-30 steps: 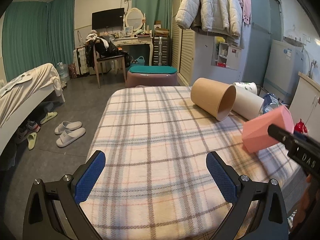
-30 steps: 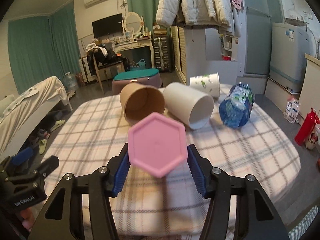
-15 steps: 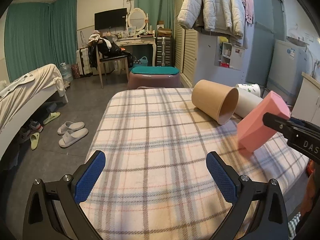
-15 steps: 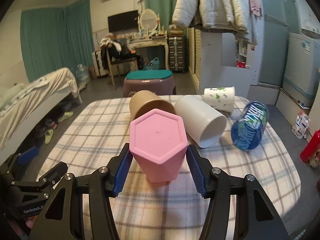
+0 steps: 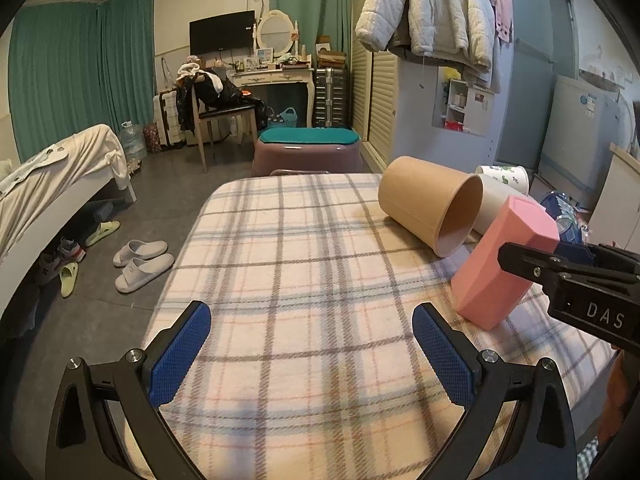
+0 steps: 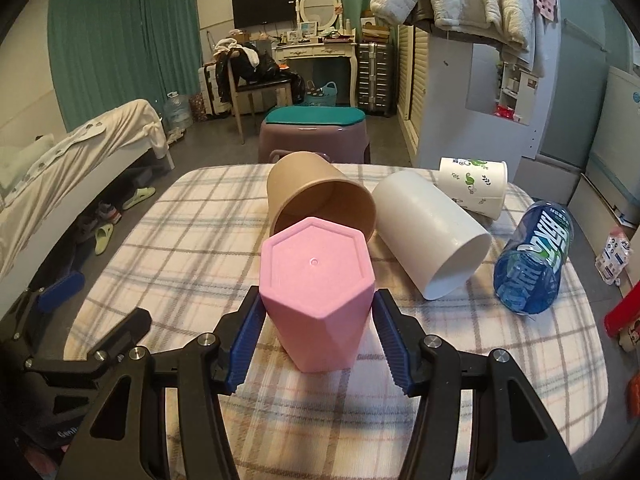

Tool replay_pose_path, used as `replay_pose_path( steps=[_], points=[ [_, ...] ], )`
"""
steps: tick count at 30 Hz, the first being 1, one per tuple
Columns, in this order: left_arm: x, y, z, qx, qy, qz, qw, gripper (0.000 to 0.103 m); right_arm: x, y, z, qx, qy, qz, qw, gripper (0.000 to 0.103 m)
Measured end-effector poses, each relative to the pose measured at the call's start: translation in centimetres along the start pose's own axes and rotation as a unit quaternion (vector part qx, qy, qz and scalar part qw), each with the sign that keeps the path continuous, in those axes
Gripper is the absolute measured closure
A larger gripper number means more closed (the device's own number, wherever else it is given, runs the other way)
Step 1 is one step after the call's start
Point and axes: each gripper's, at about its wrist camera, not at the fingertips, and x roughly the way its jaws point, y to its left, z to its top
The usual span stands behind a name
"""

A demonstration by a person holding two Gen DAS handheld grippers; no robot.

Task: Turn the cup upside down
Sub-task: 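Rotate the pink cup in the right tool so its opening faces down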

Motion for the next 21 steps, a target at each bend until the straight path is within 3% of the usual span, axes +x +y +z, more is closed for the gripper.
replay_pose_path(
  steps=[21],
  points=[
    [-1.3, -1.8, -0.2, 0.008, -0.001, 0.025, 0.9997, 0.000, 0.5, -1.2, 0.5, 0.001, -0.001, 0.029, 1.000, 0.048]
  ],
)
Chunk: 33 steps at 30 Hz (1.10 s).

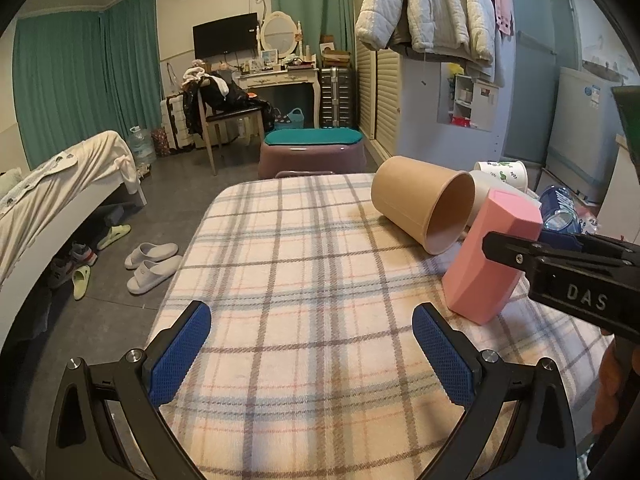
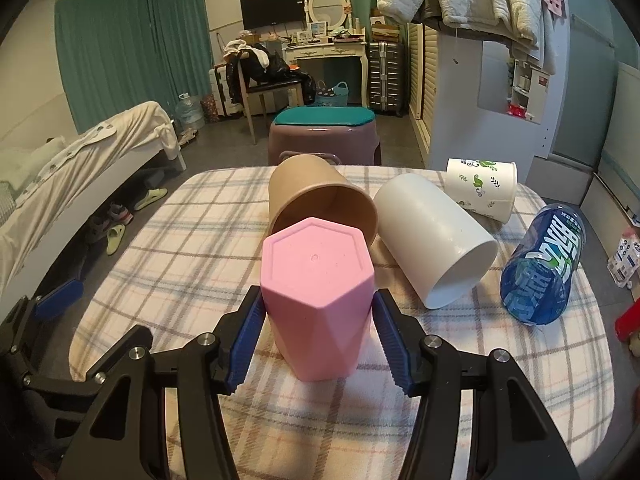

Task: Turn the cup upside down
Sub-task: 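Rotate the pink cup in the right tool so its opening faces down, then lower the pink cup onto the table and open the right tool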

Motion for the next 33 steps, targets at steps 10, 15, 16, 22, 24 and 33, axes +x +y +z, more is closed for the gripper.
replay_pose_path(
  steps=[10, 15, 16, 22, 24, 33],
  points=[
    [-1.2, -0.2, 0.1, -0.001, -0.005, 0.008, 1.0000, 0.000, -0.9, 0.2, 0.1, -0.008, -0.008, 0.020, 1.000, 0.032],
    [-2.3, -0.8, 0.7, 0.008, -0.016, 0.010, 0.9998, 0.000, -3.7, -0.1, 0.6, 0.000, -0.044, 0.031, 0.999, 0.029],
    [-2.6, -1.0, 0.8, 0.009, -0.020, 0.011, 0.9997, 0.000, -4.4, -0.2, 0.7, 0.003, -0.050, 0.033, 0.998, 0.029],
    [-5.0, -2.0, 1.9, -0.006, -0.050, 0.015, 0.9986, 0.000, -8.5, -1.8, 0.9, -0.004, -0.089, 0.017, 0.996, 0.028],
    [-6.0, -2.4, 2.3, -0.008, -0.065, 0.017, 0.9977, 0.000, -9.8, -2.6, 0.7, -0.003, -0.101, 0.011, 0.995, 0.025],
    [-9.1, -4.6, 2.0, -0.007, -0.115, 0.020, 0.9931, 0.000, -13.6, -6.3, -2.4, 0.013, -0.145, -0.004, 0.989, 0.008]
  ],
)
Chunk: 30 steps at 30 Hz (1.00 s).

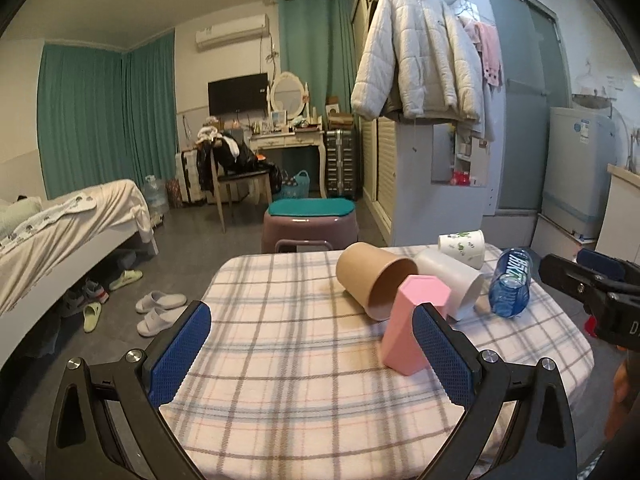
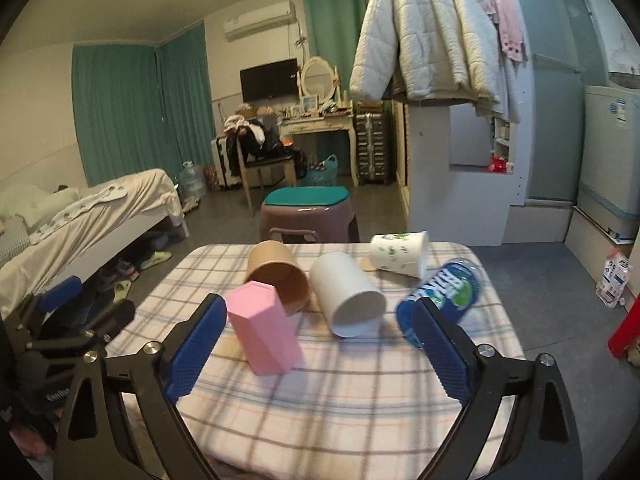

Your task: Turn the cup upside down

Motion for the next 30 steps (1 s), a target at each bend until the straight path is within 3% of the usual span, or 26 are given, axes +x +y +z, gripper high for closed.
replay_pose_path(
  steps=[7, 30],
  points=[
    [-1.7, -1.8, -0.9, 0.013, -0.021, 0.000, 0.9997, 0.000, -1.2, -1.8, -1.8, 0.011, -0.003, -0.003, 1.000, 0.001],
    [-0.9, -2.7, -1.6, 0.010, -0.002, -0.010, 0.9999, 0.000, -0.9, -2.3, -2.0, 0.011, 0.001, -0.013, 1.000, 0.000]
  ],
)
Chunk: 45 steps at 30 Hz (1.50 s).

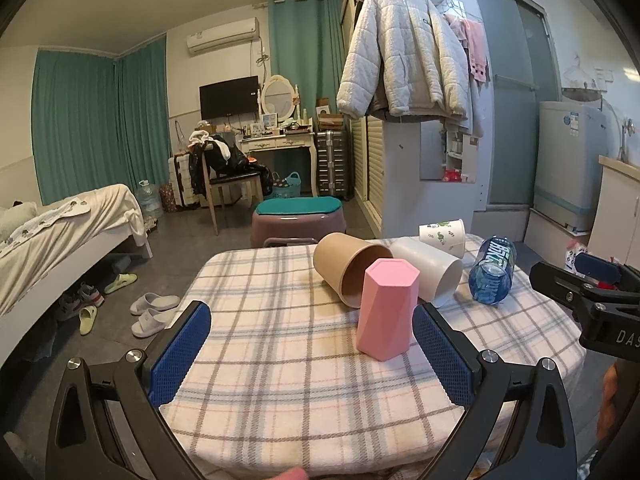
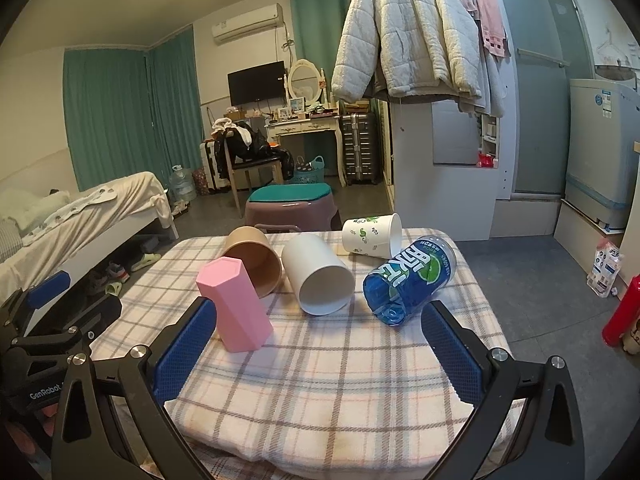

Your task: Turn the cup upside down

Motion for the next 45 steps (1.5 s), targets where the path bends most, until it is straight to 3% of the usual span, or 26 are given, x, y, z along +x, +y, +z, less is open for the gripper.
replay_pose_path(
  steps=[45],
  points=[
    [0.03, -0.08, -0.46, -0.006, 0.005, -0.006, 1.0000, 0.000, 0.18, 0.32, -0.54, -0.002, 0.003, -0.009, 1.000, 0.000]
  ],
)
